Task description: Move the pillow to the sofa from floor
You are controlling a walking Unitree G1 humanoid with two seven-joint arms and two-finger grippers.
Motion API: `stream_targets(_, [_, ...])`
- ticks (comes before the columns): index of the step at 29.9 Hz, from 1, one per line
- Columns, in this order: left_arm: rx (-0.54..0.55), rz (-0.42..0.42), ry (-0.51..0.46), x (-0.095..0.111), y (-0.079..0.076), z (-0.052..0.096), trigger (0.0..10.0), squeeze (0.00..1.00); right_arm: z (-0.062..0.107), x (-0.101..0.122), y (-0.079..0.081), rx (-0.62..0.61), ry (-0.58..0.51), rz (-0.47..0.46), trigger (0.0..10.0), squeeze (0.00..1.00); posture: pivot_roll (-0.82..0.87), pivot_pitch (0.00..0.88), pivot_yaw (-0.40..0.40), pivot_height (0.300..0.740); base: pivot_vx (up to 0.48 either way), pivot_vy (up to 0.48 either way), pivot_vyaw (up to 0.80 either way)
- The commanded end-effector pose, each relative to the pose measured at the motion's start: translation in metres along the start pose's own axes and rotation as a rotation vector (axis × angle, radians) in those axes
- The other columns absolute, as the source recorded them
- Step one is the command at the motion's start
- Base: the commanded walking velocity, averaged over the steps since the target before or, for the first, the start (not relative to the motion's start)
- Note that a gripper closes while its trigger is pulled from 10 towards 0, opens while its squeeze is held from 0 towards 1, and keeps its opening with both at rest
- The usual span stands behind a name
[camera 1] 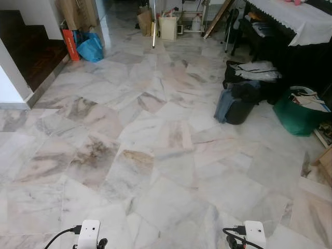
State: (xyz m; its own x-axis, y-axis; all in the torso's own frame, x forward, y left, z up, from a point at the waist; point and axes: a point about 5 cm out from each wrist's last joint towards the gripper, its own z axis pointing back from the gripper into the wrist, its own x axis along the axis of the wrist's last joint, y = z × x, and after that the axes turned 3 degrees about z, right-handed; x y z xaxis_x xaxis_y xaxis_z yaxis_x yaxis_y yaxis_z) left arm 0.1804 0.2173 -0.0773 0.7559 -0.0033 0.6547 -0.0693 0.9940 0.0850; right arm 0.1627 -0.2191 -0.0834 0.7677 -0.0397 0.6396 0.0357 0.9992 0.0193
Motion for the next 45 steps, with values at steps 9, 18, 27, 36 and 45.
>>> stream_targets(9, [-0.020,-0.002,0.131,-0.0128,0.0139,0.0025,10.0,0.00,-0.0050,-0.0067,0.0194,-0.073,0.079,-0.136,10.0,0.00,0.00,0.000,-0.017,0.740,0.000,0.000,0.00])
stream_targets(18, [-0.021,-0.008,0.131,-0.0122,0.0147,0.0024,10.0,0.00,-0.0051,-0.0066,0.0201,-0.071,0.076,-0.142,10.0,0.00,0.00,0.000,-0.017,0.740,0.000,0.000,0.00])
stream_targets(27, [-0.020,-0.005,0.129,-0.0123,0.0143,0.0025,10.0,0.00,-0.0052,-0.0062,0.0205,-0.068,0.076,-0.132,10.0,0.00,0.00,0.000,-0.020,0.740,0.000,0.000,0.00])
stream_targets(36, [-0.019,-0.001,0.130,-0.0125,0.0143,0.0025,10.0,0.00,-0.0055,-0.0058,0.0215,-0.064,0.075,-0.122,10.0,0.00,0.01,0.000,-0.022,0.740,0.000,0.000,0.00])
stream_targets(45, [-0.019,-0.001,0.130,-0.0125,0.0143,0.0025,10.0,0.00,-0.0055,-0.0058,0.0215,-0.064,0.075,-0.122,10.0,0.00,0.01,0.000,-0.022,0.740,0.000,0.000,0.00])
